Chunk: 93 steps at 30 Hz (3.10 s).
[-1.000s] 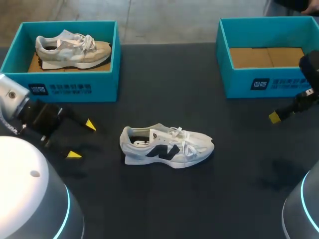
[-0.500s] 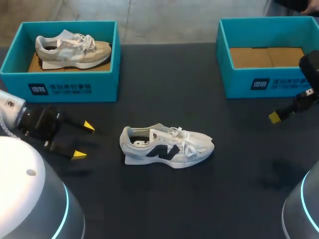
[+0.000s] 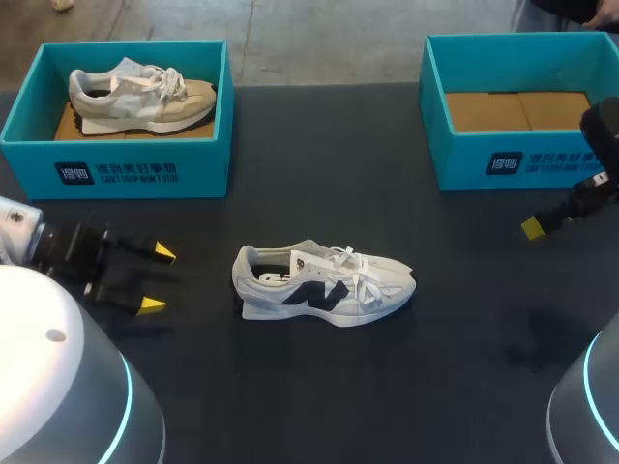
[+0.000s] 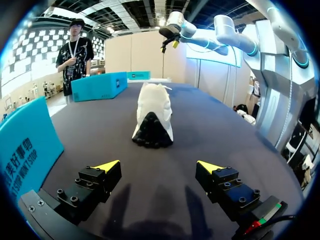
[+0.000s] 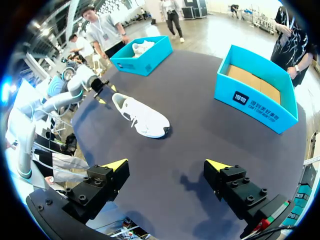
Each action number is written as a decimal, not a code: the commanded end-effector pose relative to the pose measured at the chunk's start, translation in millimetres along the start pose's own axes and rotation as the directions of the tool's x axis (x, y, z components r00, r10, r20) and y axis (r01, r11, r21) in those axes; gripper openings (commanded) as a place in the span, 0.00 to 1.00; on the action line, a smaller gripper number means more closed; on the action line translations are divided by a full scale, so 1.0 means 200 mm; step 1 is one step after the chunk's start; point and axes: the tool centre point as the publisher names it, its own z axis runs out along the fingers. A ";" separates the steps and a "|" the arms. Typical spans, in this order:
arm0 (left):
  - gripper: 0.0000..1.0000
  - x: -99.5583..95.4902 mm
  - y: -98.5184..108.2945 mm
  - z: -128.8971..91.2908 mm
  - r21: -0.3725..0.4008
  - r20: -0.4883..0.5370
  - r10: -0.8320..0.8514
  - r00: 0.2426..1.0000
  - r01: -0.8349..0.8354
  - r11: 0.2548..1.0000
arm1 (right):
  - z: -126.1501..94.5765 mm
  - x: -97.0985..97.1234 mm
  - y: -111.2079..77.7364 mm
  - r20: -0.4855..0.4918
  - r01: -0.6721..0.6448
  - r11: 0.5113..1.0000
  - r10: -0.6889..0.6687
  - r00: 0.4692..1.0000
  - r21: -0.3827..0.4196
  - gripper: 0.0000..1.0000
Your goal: Take the shoe out of the shoebox, open the shoe tongue, remove and reinsert the insole, then place the shoe into the shoebox
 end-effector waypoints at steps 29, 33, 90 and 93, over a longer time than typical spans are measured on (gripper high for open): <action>1.00 -0.03 -0.05 0.01 0.137 0.056 -0.013 0.998 0.005 0.991 | 0.01 0.00 0.00 0.001 -0.001 1.000 0.001 1.000 0.000 1.00; 1.00 -0.04 -0.06 0.03 0.138 0.064 -0.009 0.998 0.000 0.990 | 0.01 0.00 0.00 0.001 -0.001 1.000 0.001 1.000 0.000 1.00; 1.00 -0.07 -0.22 0.51 0.064 -0.015 0.046 0.999 -0.045 0.997 | 0.01 0.00 0.00 0.001 -0.001 1.000 0.001 1.000 0.000 1.00; 1.00 -0.07 -0.22 0.55 0.058 -0.017 0.046 0.999 -0.045 0.997 | 0.01 0.00 0.00 0.001 -0.001 1.000 0.001 1.000 0.000 1.00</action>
